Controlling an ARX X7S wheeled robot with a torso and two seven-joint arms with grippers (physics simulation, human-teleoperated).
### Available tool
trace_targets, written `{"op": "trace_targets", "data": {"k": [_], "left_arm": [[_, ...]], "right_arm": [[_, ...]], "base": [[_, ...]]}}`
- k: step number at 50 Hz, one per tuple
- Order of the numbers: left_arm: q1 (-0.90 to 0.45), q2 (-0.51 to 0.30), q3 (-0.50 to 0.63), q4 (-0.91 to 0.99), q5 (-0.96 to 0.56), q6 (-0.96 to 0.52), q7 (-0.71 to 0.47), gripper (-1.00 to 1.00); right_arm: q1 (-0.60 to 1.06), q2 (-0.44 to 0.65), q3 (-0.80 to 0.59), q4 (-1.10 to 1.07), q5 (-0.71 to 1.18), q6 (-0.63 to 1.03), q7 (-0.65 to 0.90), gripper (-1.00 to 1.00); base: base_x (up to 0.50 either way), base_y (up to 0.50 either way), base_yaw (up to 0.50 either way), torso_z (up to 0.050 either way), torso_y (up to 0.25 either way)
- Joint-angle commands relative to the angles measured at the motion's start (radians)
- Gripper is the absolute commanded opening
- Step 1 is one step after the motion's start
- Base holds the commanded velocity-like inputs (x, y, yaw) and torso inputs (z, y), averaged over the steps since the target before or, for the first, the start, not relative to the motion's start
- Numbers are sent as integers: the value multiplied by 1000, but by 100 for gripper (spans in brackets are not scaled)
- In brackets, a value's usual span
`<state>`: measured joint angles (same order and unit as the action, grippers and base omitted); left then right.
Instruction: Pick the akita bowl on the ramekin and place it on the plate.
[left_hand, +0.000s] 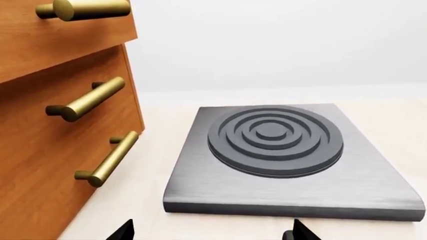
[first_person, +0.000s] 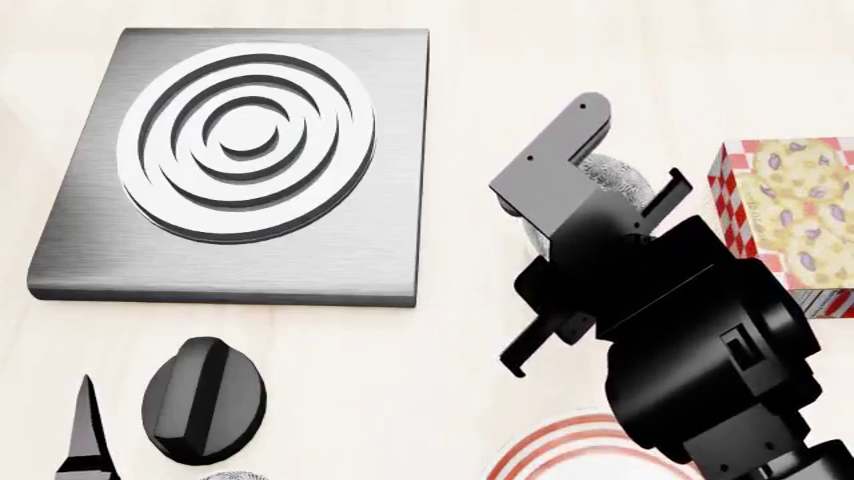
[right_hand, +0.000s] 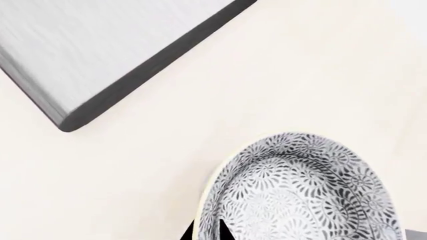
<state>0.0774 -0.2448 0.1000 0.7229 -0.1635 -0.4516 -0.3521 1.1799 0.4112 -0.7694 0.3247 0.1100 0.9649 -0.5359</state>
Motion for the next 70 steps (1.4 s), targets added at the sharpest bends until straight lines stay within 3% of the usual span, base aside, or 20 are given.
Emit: {"op": "trace_targets", "data": {"k": [1,37,55,70], "left_arm": [[9,0,-6,-15,-23,49,21,100],[14,-16,-3,2,-78,51,3,100],[14,-26,3,7,-88,52,-10,100],[12,-34,9,10,-95,52,-22,100]], "right_arm": [[-11,-4,-6,0,4,4,-14,-100],[228,97,-69,-203,-34,194,-111,-100],[286,252,-253,-567,19,408,-292,-100],[264,355,-292,-866,69,518,-338,-100]], "base": [[0,0,0,0,0],[0,0,0,0,0],[0,0,0,0,0],[0,0,0,0,0]]}}
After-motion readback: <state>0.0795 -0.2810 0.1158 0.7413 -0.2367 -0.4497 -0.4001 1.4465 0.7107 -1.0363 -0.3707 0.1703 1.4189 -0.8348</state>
